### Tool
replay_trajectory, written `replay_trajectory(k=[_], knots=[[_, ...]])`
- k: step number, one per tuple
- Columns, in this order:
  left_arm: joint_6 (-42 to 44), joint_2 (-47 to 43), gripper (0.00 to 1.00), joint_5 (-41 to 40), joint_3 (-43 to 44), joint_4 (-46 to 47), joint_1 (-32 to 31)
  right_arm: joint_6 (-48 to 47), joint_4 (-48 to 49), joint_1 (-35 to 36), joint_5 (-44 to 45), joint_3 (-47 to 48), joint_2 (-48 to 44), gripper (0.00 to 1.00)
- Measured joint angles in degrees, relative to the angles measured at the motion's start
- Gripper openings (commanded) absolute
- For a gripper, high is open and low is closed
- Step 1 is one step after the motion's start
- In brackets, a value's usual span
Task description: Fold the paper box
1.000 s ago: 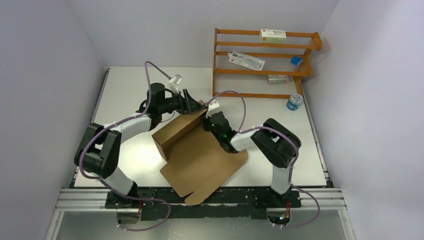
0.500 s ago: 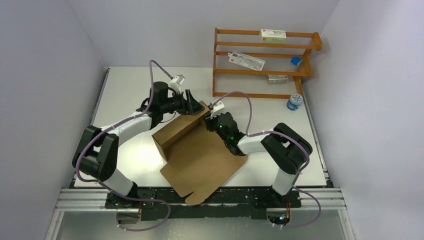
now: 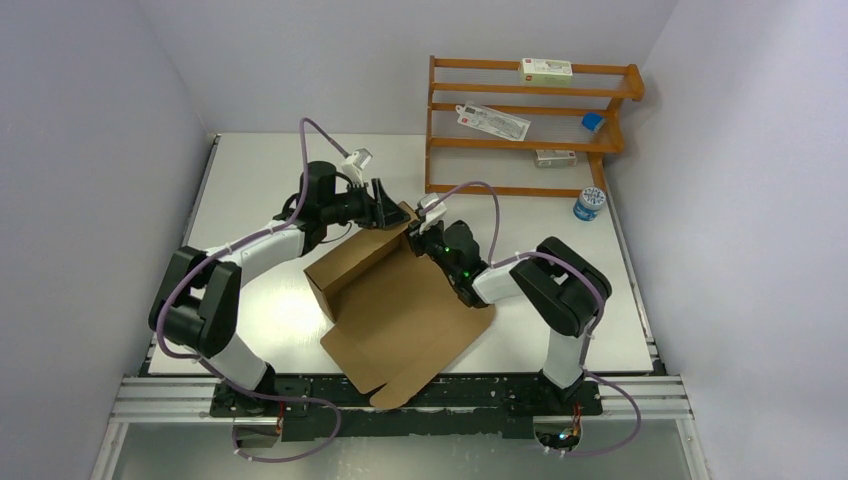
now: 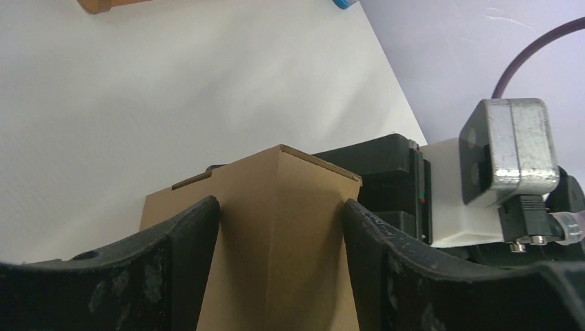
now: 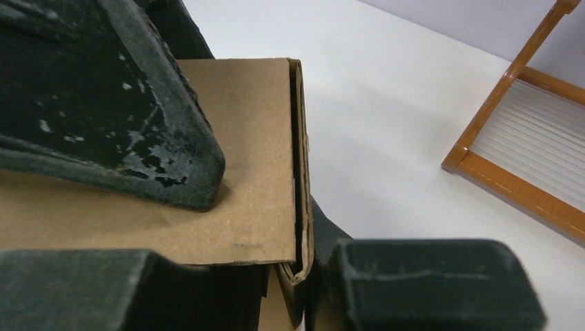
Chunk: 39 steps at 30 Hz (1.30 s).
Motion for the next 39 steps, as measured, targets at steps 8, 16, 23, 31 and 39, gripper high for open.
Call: replay_trajectory(k=[8,16,23,31,39], knots=[[-0.35,0.76,0.7,1.73,-0.02,1.68,0.15,-1.46,4.83,-0.28,1.27,0.22,3.13,0.06],[-0.5,0.85,0.7,1.73,-0.02,2.47,0.13,-1.42,4.81,-0.07,3.21,0.74,3.5,0.04],[-0.5,0.83,0.7,1.73,-0.11,2.6,0.07,-1.31,4.76,-0.31,1.88,0.74,3.5,0.2],[0.92,0.85,0.7,0.0,0.83,0.39,-1.16,-1.55,2.47,-1.66,-1.46,-0.57,1.57,0.3],[2.03,0.85,0.7,-1.27,1.9,-1.77,-2.1,-1.27,0.76,-1.86,-2.54,-2.56,-1.01,0.35]])
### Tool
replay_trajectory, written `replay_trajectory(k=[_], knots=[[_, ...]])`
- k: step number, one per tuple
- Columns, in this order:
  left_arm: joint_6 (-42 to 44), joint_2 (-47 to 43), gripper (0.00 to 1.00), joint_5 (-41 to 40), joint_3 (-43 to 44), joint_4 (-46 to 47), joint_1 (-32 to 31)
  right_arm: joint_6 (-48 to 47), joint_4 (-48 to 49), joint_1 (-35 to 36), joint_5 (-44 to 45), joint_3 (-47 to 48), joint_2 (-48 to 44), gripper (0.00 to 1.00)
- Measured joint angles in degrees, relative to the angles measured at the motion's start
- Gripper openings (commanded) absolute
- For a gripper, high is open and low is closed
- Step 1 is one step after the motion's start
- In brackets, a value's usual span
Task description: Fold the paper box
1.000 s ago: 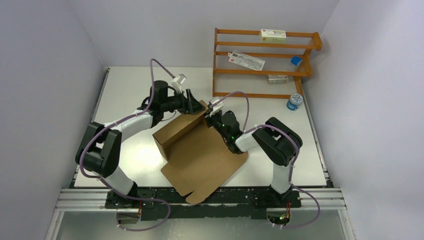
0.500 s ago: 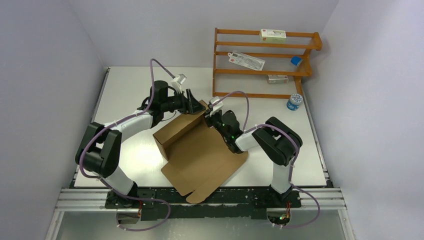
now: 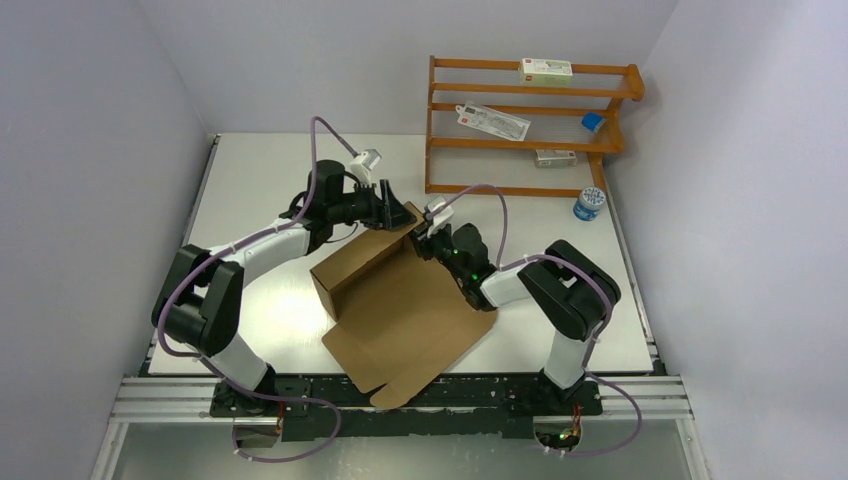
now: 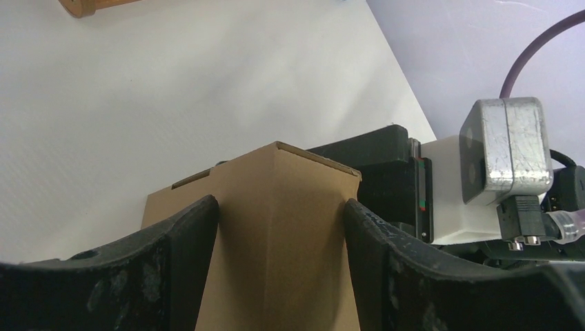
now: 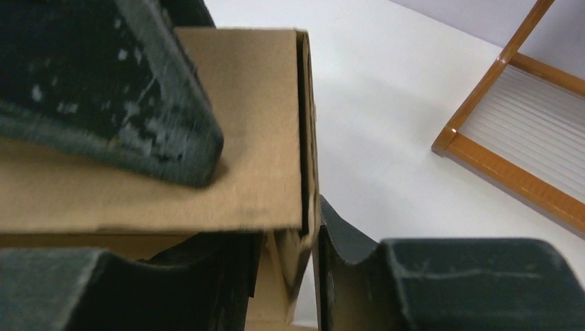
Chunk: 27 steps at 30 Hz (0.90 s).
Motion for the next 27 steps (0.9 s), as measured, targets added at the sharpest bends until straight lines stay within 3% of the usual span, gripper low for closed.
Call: replay_trajectory(k=[11,18,27], knots=[[0.57,-0.02,0.7,-0.52,0.68,-1.46,-0.13,-0.76,0.13,-1.66,-2.54,-4.81,-2.54,0.29],[0.96,0.28,0.7,0.0,1.22,-2.03,-0.13,-2.21,-1.53,-5.53,-13.73,-3.78,-2.54,0.35],[2.12,1.84,0.7,1.84,3.5,-3.89,-0.11,-10.03,-12.68,-11.17,-30.6,1.25,-4.02,0.46]])
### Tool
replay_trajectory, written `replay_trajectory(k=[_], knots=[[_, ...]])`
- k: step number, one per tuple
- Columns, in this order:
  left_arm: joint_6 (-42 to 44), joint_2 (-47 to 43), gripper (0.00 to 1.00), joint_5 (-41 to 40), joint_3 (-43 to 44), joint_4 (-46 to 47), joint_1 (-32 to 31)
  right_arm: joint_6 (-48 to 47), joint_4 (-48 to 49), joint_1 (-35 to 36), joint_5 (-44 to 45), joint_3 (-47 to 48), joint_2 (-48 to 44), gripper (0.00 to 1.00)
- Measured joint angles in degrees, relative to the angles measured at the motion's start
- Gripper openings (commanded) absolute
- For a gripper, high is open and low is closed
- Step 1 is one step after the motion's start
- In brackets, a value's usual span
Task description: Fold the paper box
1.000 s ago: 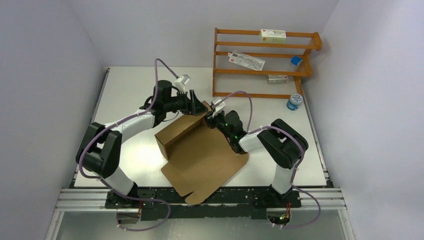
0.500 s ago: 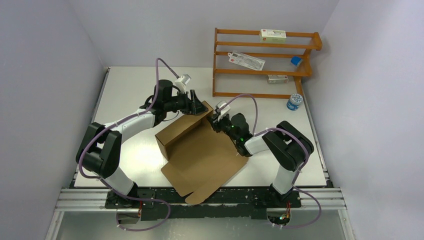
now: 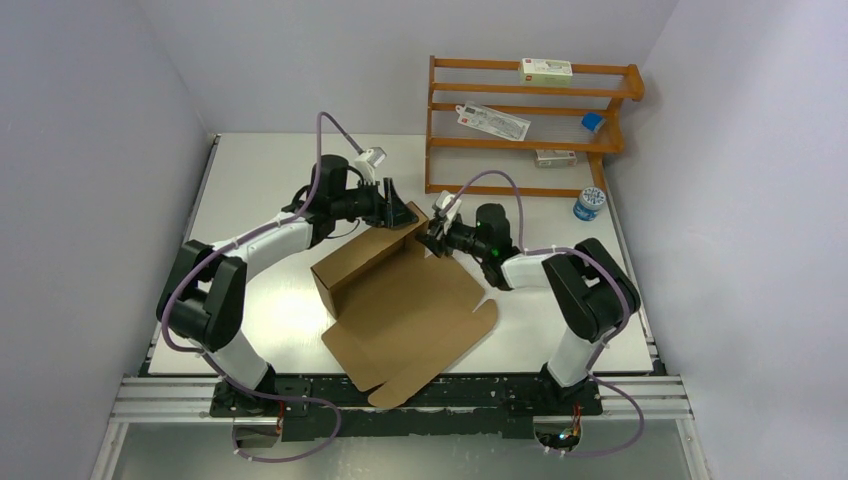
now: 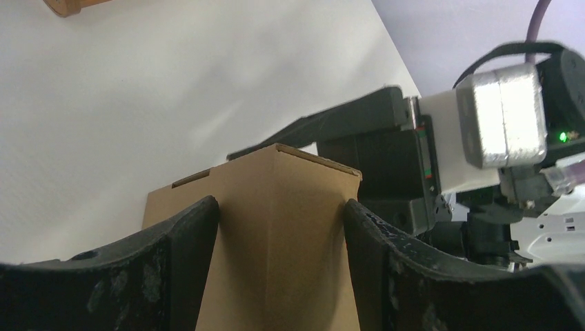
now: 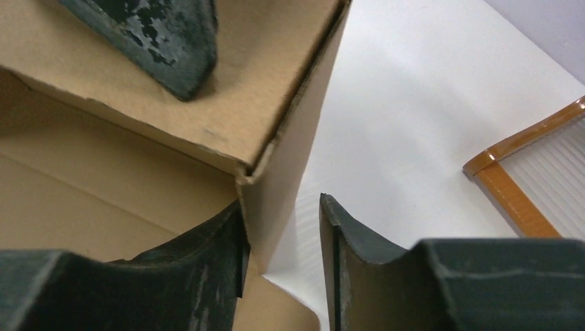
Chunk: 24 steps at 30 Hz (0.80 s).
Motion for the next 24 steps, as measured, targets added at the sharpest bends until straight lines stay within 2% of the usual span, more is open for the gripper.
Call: replay_trajectory(k=[9,14,19,24], knots=[[1.05,0.5,0.7,0.79,1.25,-1.75,0.02,-10.03,-10.1,-4.42,-11.39,3.17,-2.14,0.47],[1.49,0.9,0.7,1.22,1.75,-2.1,0.04,-13.42,-14.51,-5.62,-15.61,5.7,-1.49,0.43],[1.42,1.6,0.69,1.84,2.1,-1.6,0.26,-14.29,-15.65,-5.86,-17.92,7.69,0.48,0.38],[1.36,2.03,0.69,2.64,2.1,-0.61,0.37,-13.25,-12.83,-5.05,-17.18,7.28,1.64,0.33]])
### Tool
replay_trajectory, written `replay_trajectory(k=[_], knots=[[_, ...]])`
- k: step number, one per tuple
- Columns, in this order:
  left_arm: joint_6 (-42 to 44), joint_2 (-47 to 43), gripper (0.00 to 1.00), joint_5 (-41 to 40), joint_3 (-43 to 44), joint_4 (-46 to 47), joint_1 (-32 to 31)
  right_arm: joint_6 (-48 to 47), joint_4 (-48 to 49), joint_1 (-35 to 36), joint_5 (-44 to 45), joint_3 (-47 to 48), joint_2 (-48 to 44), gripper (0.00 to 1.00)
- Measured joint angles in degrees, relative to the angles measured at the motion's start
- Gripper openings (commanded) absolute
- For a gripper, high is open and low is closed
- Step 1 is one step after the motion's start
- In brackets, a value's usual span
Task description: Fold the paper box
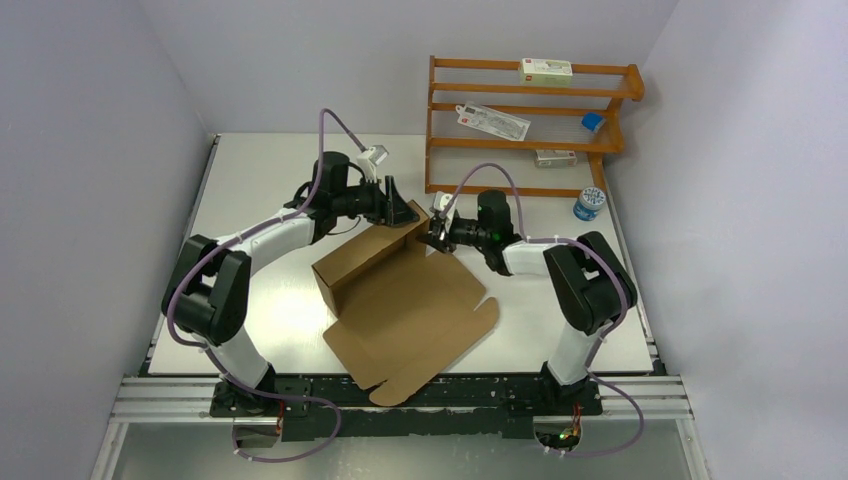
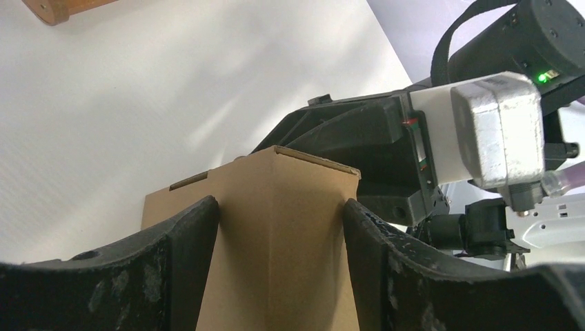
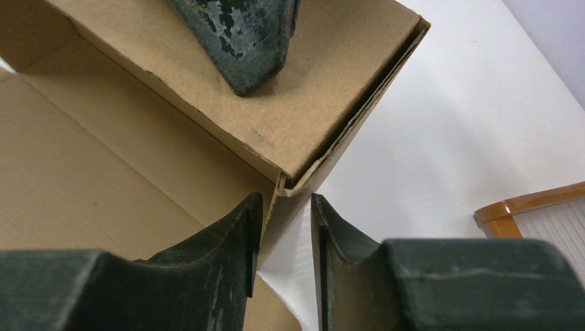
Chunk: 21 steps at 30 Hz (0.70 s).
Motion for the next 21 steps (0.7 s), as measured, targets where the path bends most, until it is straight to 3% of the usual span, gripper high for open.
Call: replay_trajectory(k=[9,21], knots=[[-0.81,0.72,0.69,0.57,-0.31,2.25,1.18,2.29,10.12,4.66,13.66,-1.55,2.86,0.05],[-2.91,1.25,0.7,0.63,-2.29,8.04,2.01,8.85,14.05,9.14,28.55,-2.27,3.39,0.03]])
